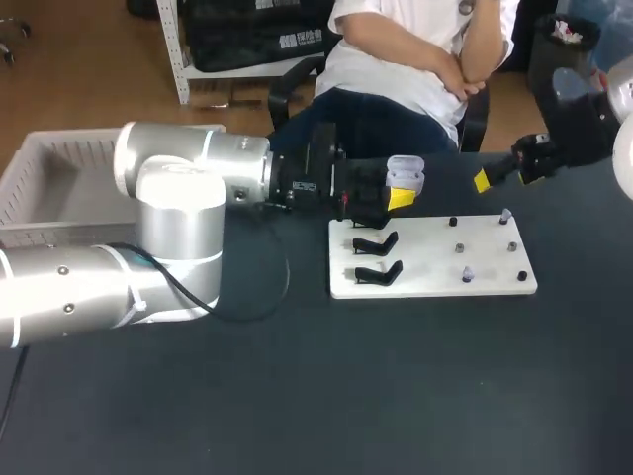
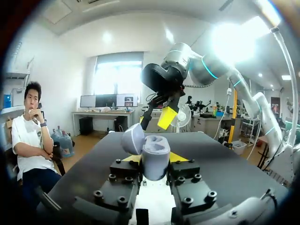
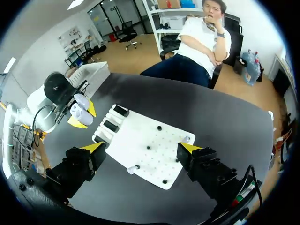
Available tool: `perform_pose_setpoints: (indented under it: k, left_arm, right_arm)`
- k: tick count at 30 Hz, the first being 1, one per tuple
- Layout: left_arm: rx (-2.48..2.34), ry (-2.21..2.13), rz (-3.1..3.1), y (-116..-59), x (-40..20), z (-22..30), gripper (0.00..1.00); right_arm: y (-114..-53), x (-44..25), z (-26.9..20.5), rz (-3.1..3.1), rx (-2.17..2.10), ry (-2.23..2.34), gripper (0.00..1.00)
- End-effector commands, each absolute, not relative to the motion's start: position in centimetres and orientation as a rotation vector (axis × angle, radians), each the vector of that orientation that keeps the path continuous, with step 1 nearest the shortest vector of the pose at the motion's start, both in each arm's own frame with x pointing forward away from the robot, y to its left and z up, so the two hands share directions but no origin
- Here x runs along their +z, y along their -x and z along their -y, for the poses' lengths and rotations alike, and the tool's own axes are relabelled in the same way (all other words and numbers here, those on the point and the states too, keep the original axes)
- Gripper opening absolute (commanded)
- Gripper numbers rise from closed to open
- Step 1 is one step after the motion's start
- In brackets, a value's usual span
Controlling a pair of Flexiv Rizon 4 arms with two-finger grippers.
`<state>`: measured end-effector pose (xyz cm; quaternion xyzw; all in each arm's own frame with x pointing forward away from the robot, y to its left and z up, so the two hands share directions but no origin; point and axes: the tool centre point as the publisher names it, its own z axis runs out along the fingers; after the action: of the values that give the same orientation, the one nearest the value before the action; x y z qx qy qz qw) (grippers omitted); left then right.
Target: Pick up each earbud case from the left stands, insert the matching earbuds, close the lid, and place the case in the box.
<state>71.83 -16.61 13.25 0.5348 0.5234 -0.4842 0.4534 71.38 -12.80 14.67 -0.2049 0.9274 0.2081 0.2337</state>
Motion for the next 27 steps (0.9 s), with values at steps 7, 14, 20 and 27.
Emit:
perform_pose_setpoints:
  k: [7,14,20,27]
  left_arm:
    - [-1.215,-1.268,-1.247,-71.6,13.5,16.5,0.00]
    - [-1.213,-1.276,-1.250,-71.5,13.7,17.0,0.00]
    - [-1.202,-1.271,-1.252,-71.5,13.8,17.1,0.00]
    - [-1.183,-1.265,-1.290,-71.5,13.8,17.1,0.00]
  right_arm:
    - [-70.4,14.7,13.9,-2.699,0.153,0.512,1.00]
    - [-69.7,13.6,15.4,-2.748,-0.006,0.447,1.00]
    - [-69.7,13.6,15.4,-2.748,-0.006,0.447,1.00]
    - [-69.7,13.6,15.4,-2.748,-0.006,0.447,1.00]
